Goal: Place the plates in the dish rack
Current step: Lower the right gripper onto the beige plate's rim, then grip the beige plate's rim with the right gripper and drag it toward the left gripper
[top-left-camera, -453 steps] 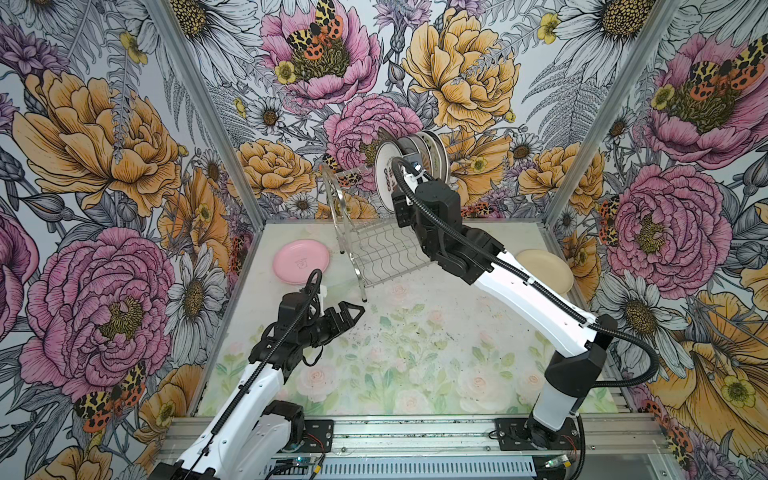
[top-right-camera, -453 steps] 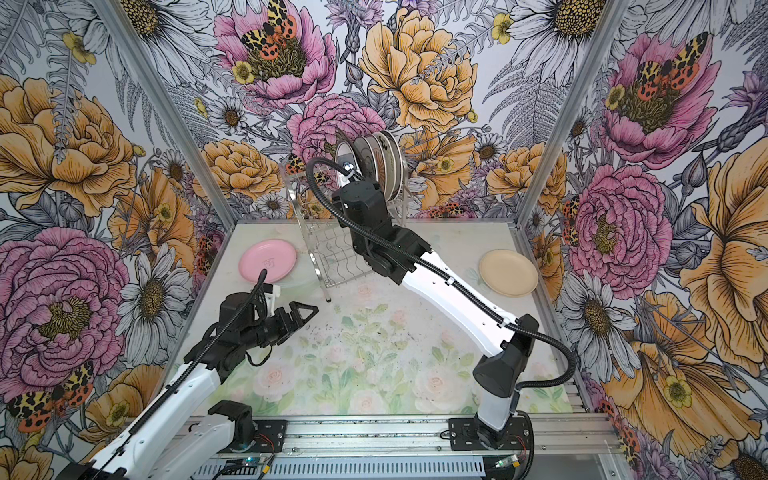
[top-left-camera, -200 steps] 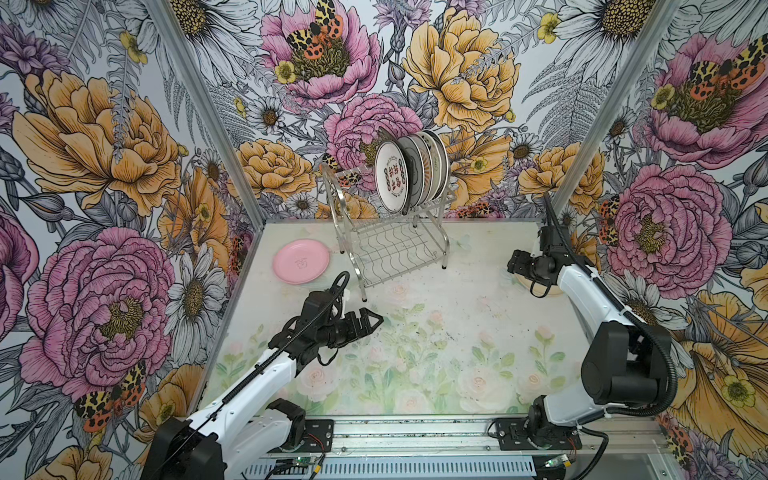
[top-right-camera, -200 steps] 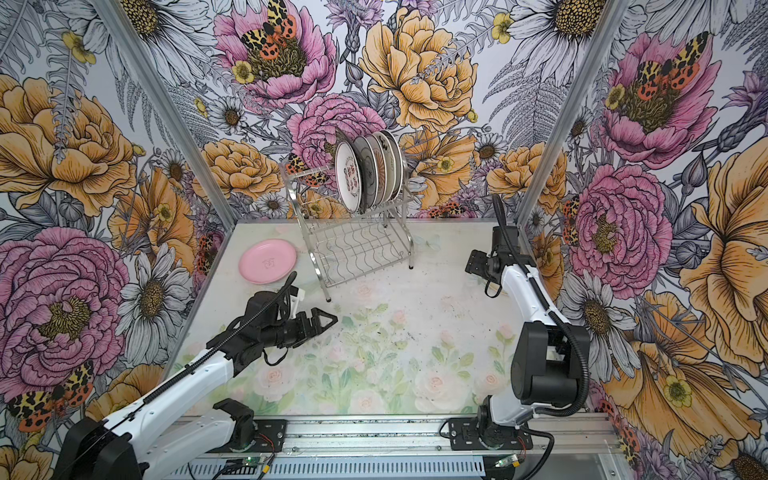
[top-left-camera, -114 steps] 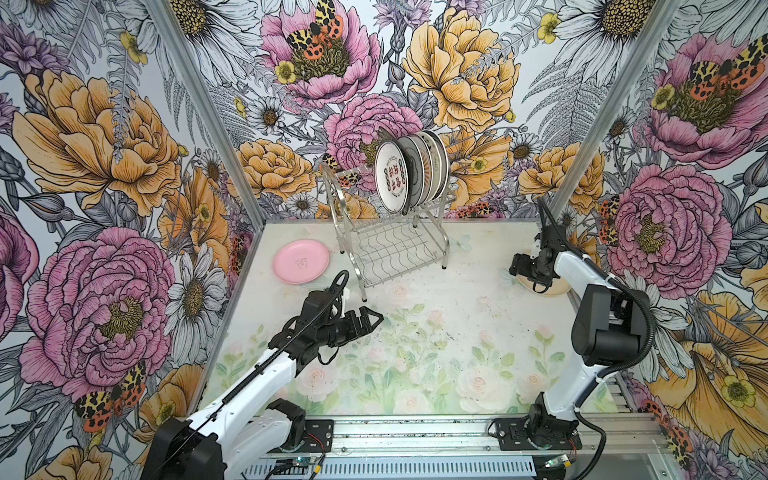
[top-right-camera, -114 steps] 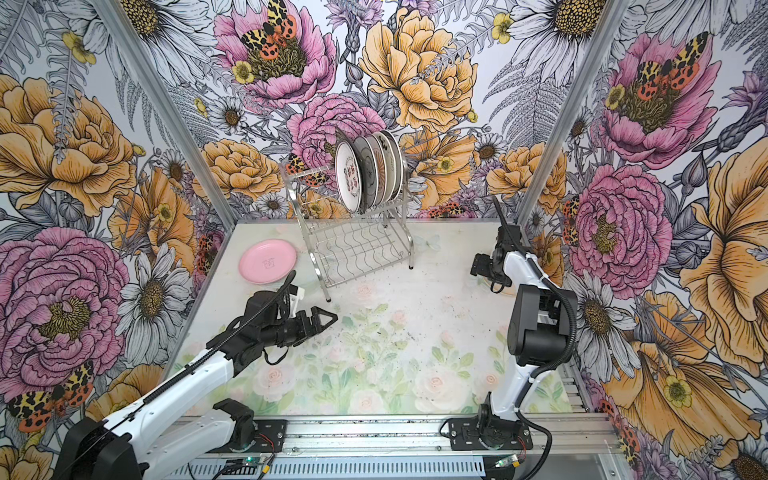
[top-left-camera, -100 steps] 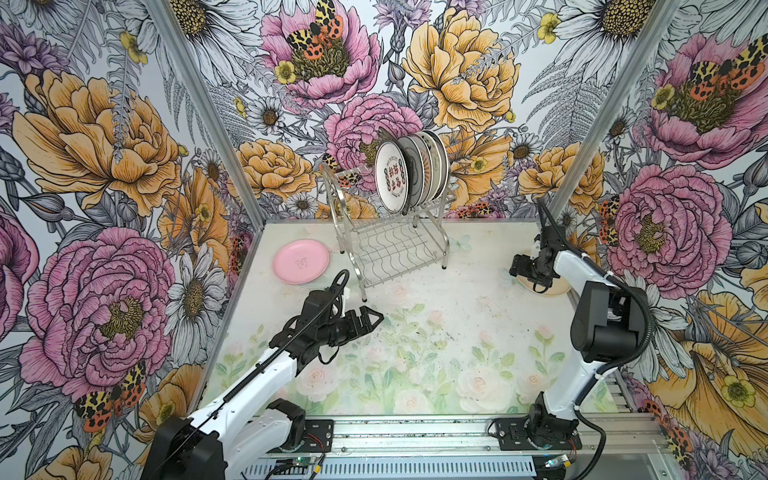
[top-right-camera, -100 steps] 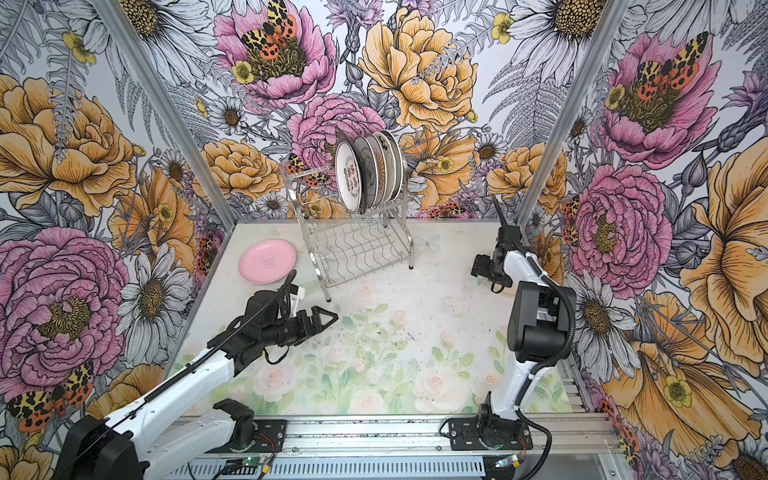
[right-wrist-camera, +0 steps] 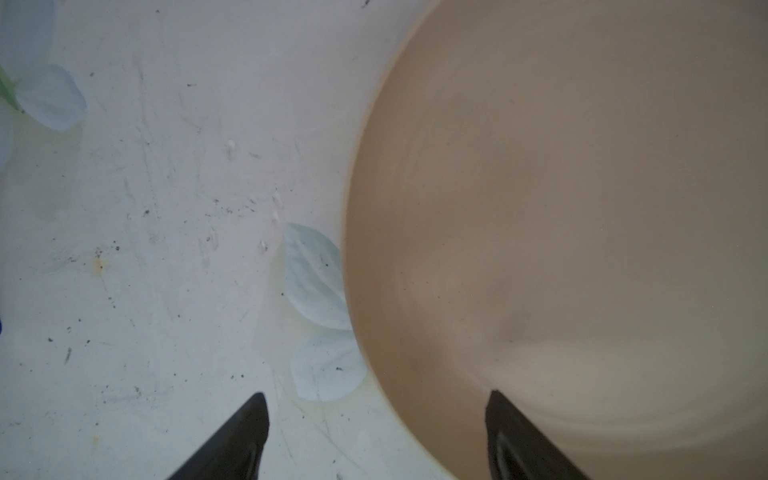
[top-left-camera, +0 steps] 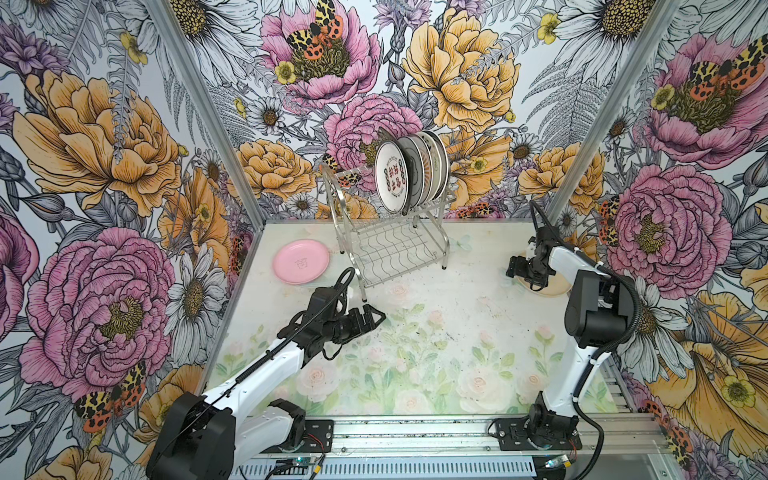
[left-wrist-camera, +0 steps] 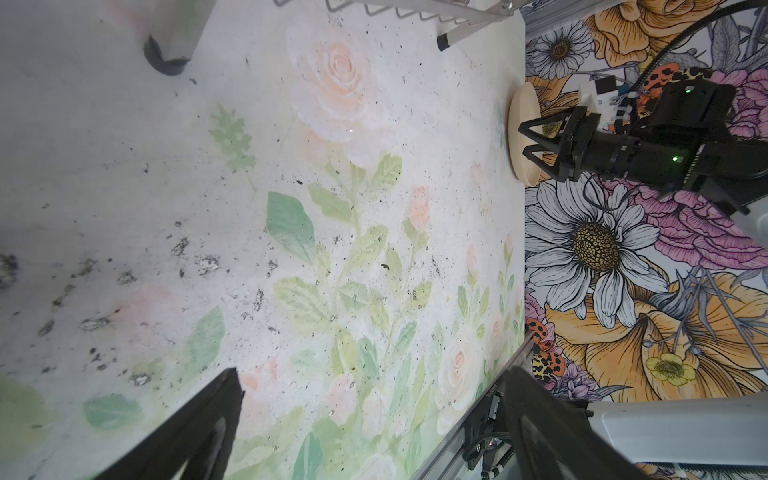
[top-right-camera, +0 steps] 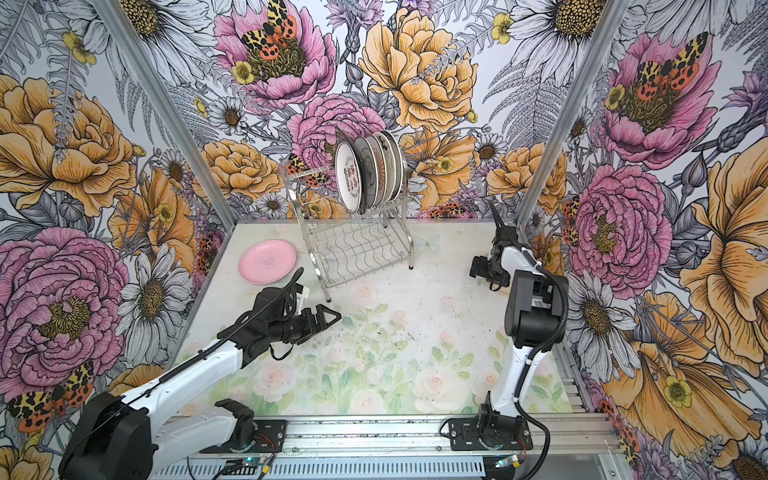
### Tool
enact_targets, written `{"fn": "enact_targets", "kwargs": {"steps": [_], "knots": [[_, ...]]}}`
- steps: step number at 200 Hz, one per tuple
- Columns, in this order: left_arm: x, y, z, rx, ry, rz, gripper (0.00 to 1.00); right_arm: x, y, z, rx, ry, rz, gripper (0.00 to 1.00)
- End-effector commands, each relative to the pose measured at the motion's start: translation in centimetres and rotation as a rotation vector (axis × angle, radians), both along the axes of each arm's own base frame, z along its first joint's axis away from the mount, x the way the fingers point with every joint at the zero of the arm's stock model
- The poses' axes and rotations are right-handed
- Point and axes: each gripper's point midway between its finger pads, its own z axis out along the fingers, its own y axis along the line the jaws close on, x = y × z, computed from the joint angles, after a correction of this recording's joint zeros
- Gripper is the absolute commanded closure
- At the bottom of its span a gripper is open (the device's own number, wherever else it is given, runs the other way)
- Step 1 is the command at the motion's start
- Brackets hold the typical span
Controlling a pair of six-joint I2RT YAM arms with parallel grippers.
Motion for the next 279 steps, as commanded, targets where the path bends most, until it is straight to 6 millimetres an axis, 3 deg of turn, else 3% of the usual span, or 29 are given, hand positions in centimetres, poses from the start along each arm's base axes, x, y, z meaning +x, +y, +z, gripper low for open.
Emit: {"fn": "enact_targets", "kwargs": {"steps": [1,119,228,253,279], "knots": [[1.3,-0.6,1.9,-0.032,-0.060,-0.008,0.01,0.7,0.8,-0.1,0.019,-0.002,0.039,0.18],[2.3,-0.2,1.7,-0.044,-0.055,-0.009,0.01,0.0,5.1,-0.3,0.060,0.038,0.156,0.19],[2.6,0.6,1.1,-0.058,-0.047,-0.007,0.01,-4.1,12.8,0.9,0.103,0.066,0.318,0.20],[2.6,0.8,1.1,-0.058,-0.045,-0.010,0.01,-4.3,12.1,2.5,0.097,0.033,0.285,0.20],[2.5,1.1,1.1,-0.060,-0.047,-0.008,0.01,-4.1,8.8,4.7,0.102,-0.021,0.163,0.22]]}}
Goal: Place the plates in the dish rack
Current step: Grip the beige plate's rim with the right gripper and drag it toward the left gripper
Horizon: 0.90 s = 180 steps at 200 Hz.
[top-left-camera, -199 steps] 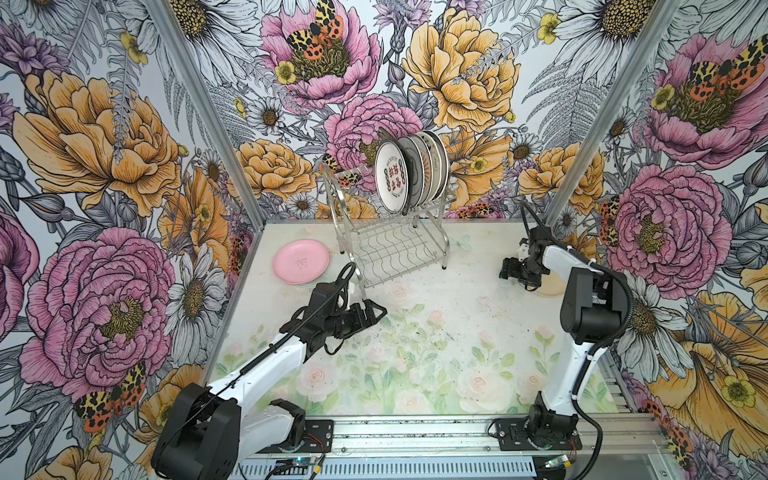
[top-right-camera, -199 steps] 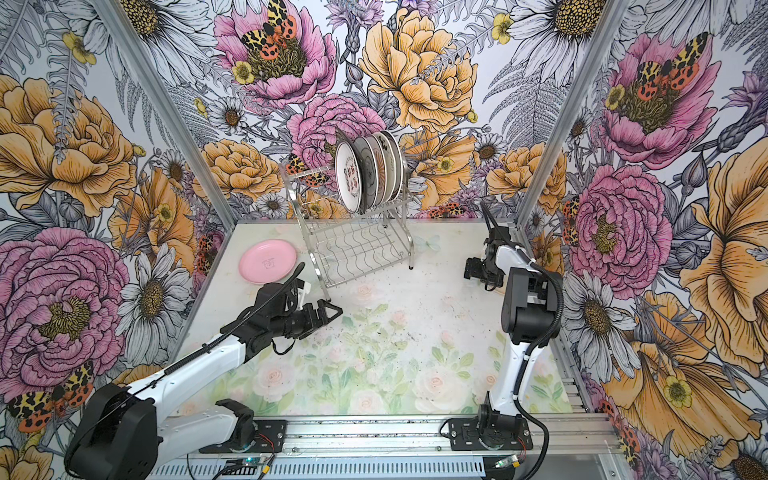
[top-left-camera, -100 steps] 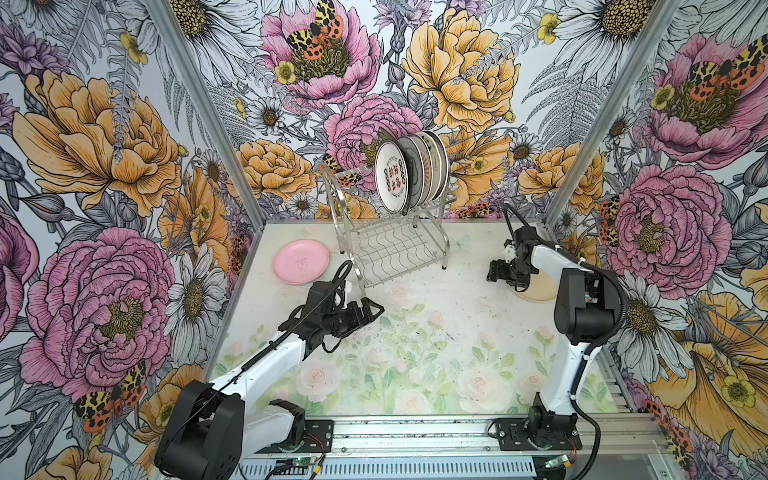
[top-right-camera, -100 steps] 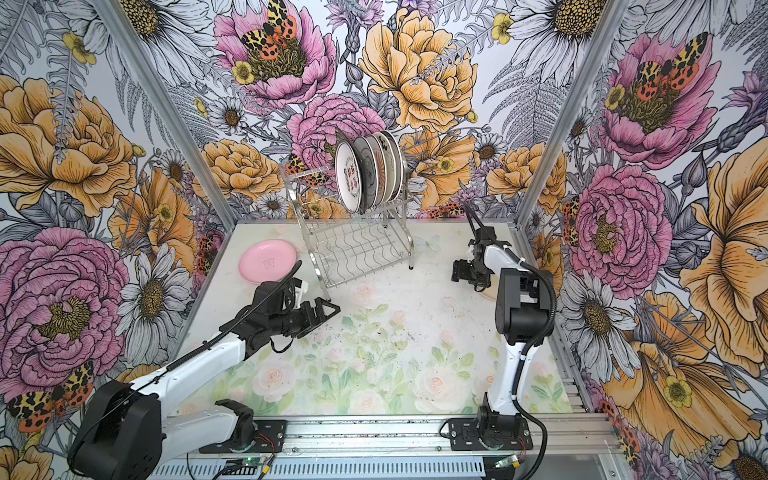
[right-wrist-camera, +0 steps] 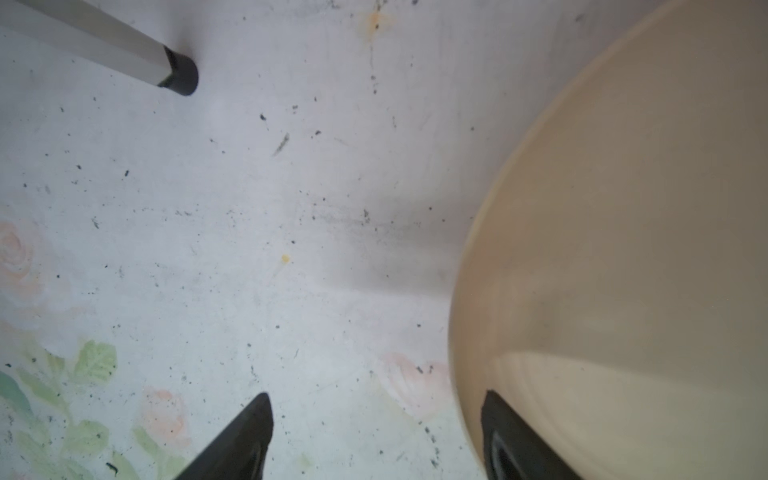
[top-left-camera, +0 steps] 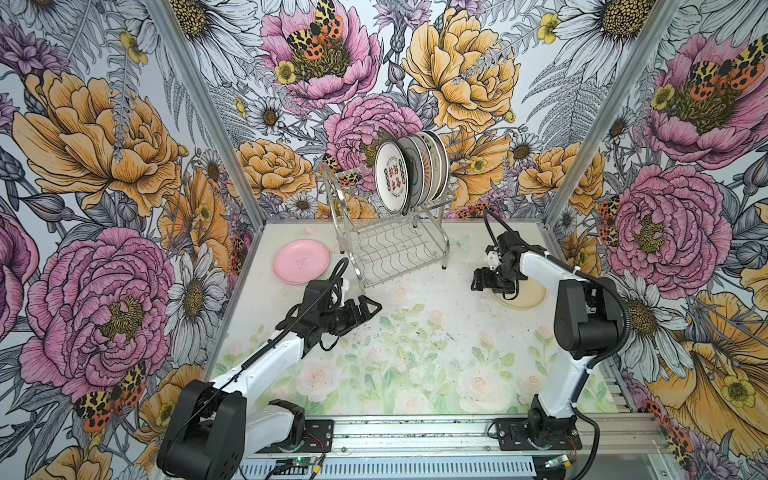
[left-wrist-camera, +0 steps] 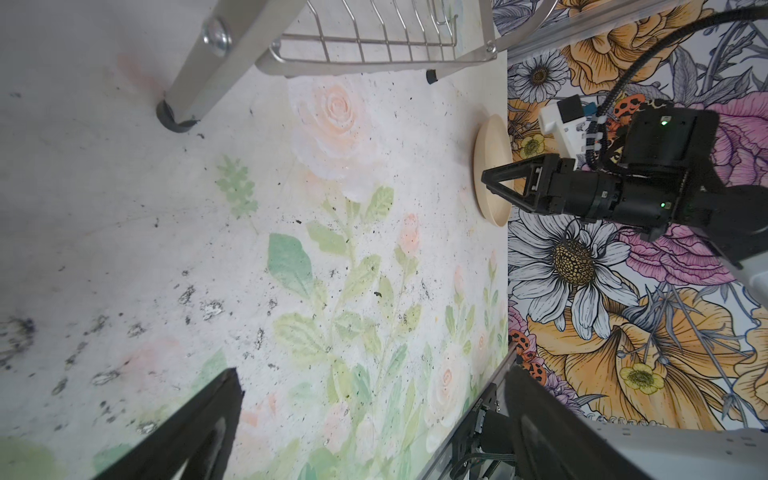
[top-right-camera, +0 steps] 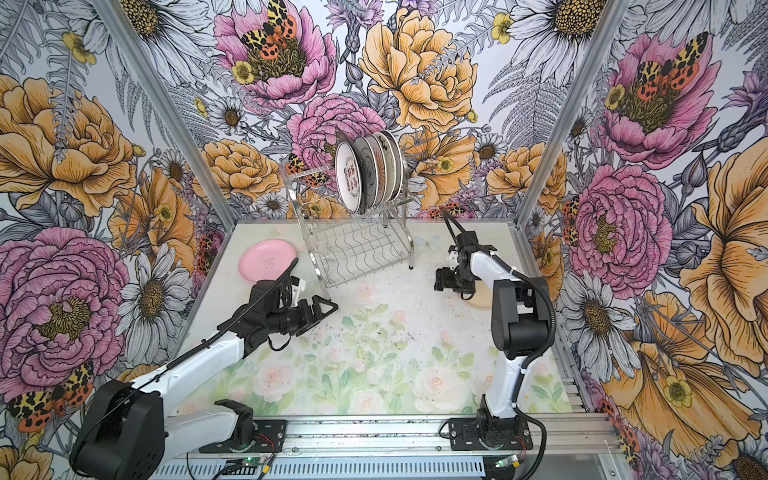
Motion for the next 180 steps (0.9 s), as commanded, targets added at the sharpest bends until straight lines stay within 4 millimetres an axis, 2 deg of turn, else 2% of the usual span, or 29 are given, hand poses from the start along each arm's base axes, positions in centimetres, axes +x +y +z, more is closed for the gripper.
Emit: {"fn": "enact_targets", "kwargs": {"steps": [1,32,58,83,121,180], "knots": [[0.2,0.0,0.6,-0.011,-0.037,-0.024,0.01,0.5,-3.2,3.5,0.013,-0.082,-0.127,0.22],[0.0,0.2,0.6,-0.016,-0.039,-0.023,0.01,0.0,-9.0,4.5,-0.031,-0.100,-0.300,0.24],[-0.1,0.3,0.6,-0.021,-0.040,-0.022,0.01,-1.3,-13.6,3.8,-0.034,-0.071,-0.454,0.25],[-0.3,0.6,0.5,-0.025,-0.038,-0.017,0.01,-2.3,-16.7,2.5,-0.042,-0.034,-0.539,0.27],[-0.4,0.8,0.4,-0.029,-0.034,-0.013,0.01,-2.0,-18.6,1.0,-0.049,-0.002,-0.561,0.36],[-0.1,1.0,0.5,-0.027,-0.032,-0.002,0.01,-1.3,-19.2,-1.7,-0.066,0.055,-0.549,0.53]]}}
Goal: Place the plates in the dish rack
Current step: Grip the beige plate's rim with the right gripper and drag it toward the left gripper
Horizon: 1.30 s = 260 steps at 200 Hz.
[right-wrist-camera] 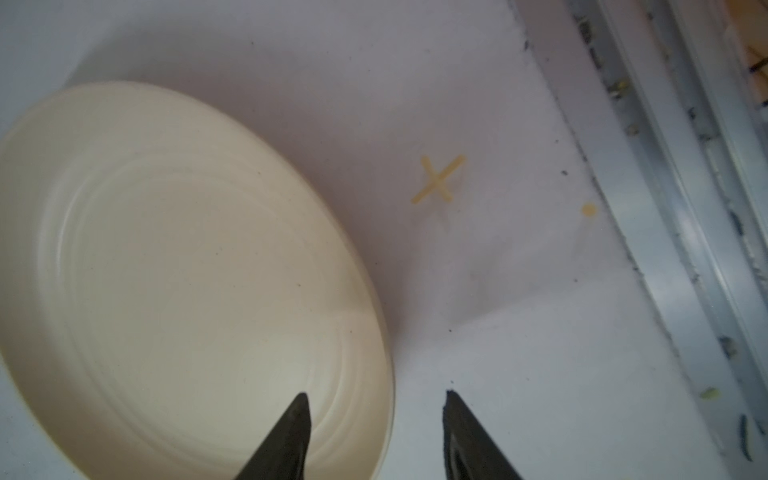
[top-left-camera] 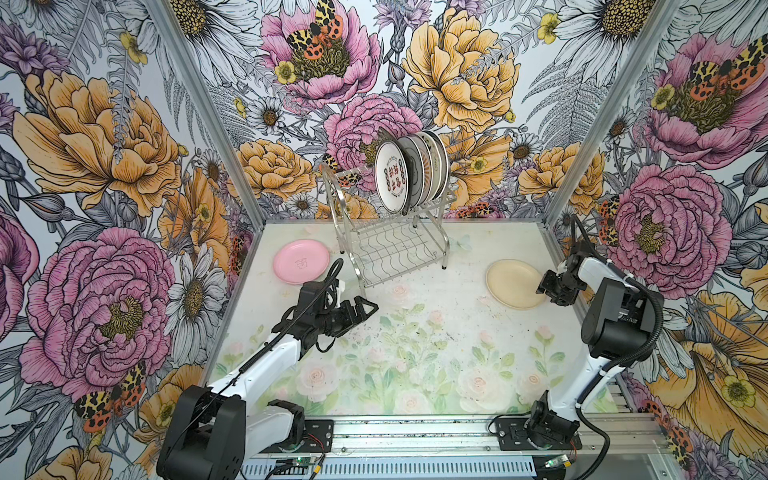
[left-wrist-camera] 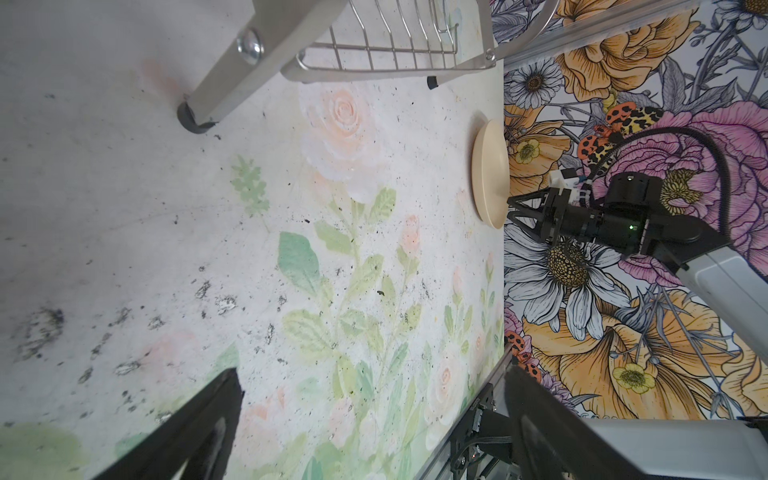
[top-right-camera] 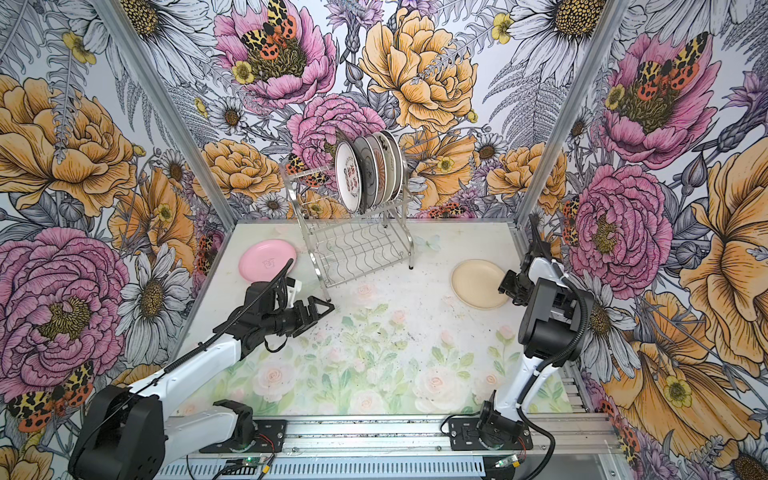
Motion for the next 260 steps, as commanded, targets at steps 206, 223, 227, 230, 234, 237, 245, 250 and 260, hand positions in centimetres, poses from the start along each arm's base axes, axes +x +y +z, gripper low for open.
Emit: {"fn": "enact_targets", "kwargs": {"steps": [206,223,227,230,234,237,245,250,260], "knots": [[0.2,0.2,1.3,-0.012,-0.049,-0.005,0.01,1.5,1.2,1.6,-0.037,-0.045,0.076,1.00],[0.1,0.1,1.3,-0.015,-0.051,-0.008,0.01,1.1,2.4,2.7,-0.029,-0.073,0.094,1.00],[0.1,0.1,1.4,-0.016,-0.053,-0.010,0.01,1.0,2.7,2.9,-0.026,-0.078,0.098,1.00],[0.1,0.0,1.4,-0.016,-0.053,-0.012,0.01,0.9,3.1,3.1,-0.022,-0.081,0.104,1.00],[0.0,0.0,1.4,-0.018,-0.052,-0.014,0.01,0.8,3.4,3.5,-0.021,-0.089,0.111,1.00],[0.0,-0.1,1.4,-0.020,-0.051,-0.016,0.01,0.7,3.7,3.7,-0.020,-0.095,0.116,1.00],[0.0,-0.2,1.5,-0.024,-0.054,-0.021,0.01,0.3,4.5,4.1,-0.019,-0.101,0.132,1.00],[-0.1,-0.3,1.5,-0.025,-0.054,-0.026,0.02,0.0,4.9,4.5,-0.018,-0.106,0.138,1.00],[-0.1,-0.4,1.6,-0.029,-0.057,-0.031,0.01,-0.4,5.9,5.1,-0.010,-0.119,0.152,1.00]]}}
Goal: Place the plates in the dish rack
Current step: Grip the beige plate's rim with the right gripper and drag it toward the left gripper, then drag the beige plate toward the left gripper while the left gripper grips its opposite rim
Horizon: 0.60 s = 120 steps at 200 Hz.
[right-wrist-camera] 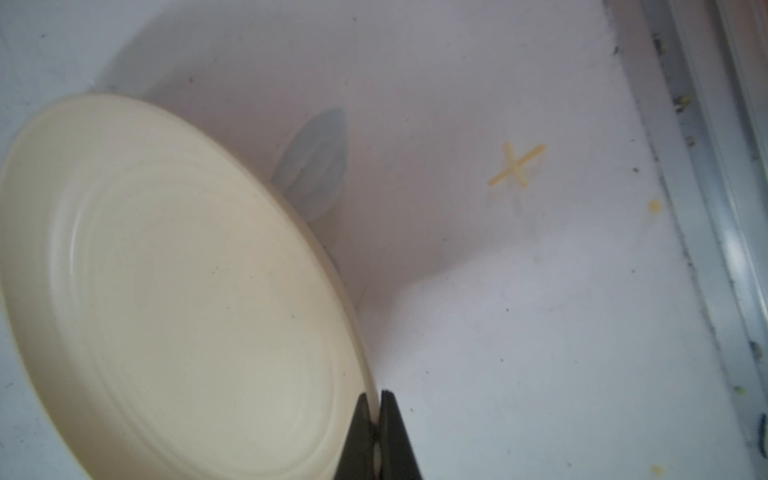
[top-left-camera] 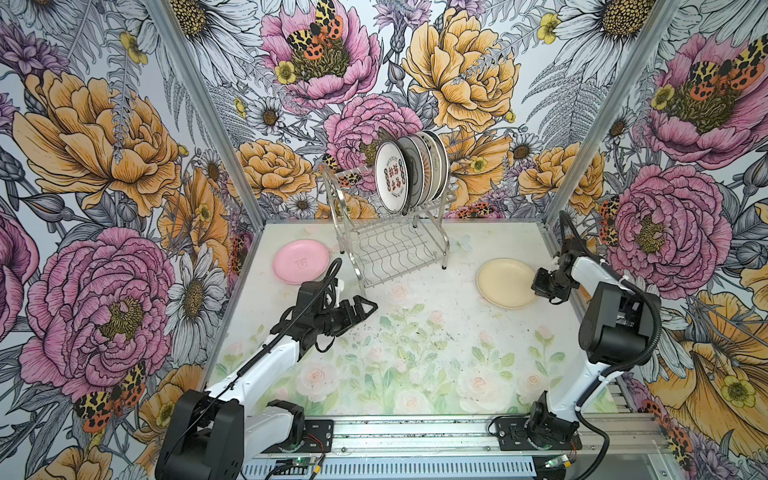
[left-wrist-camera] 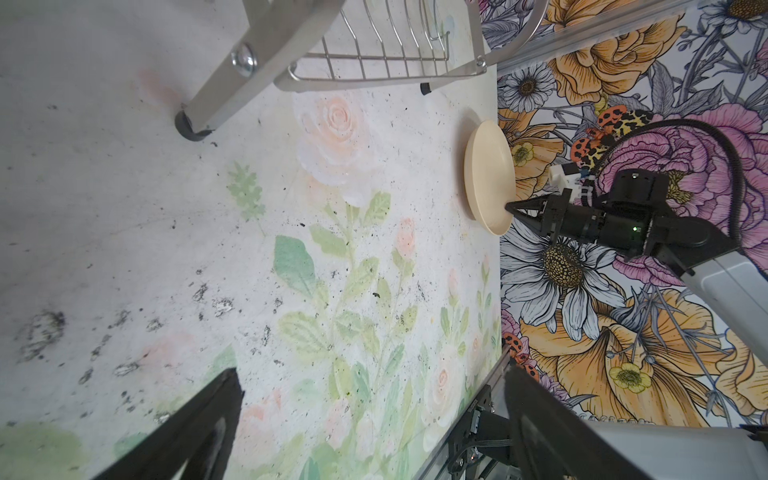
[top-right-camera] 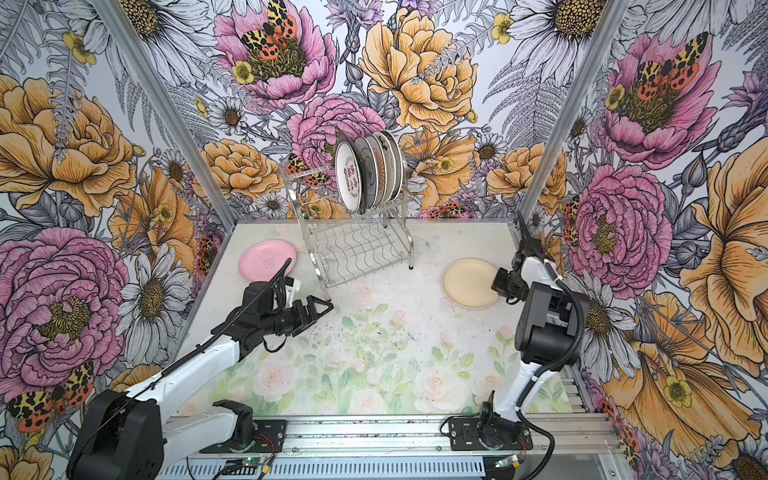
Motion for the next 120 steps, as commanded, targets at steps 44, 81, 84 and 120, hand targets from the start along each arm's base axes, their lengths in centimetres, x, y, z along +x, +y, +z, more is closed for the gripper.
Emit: {"fn": "enact_targets", "kwargs": {"steps": [44,81,84,120], "knots": [[-0.1,-1.3,1.4,-0.039,-0.053,-0.061,0.01,-2.8,7.5,5.9,0.061,-0.133,0.125,1.00],[0.0,-2.5,2.2,-0.065,-0.074,-0.105,0.01,-4.5,13.1,8.6,0.121,-0.195,0.238,1.00],[0.0,-2.6,2.3,-0.070,-0.074,-0.108,0.01,-4.7,13.7,8.9,0.126,-0.203,0.249,1.00],[-0.2,-4.2,3.6,-0.139,-0.109,-0.162,0.01,-6.1,19.3,11.1,0.149,-0.250,0.370,1.00]]}}
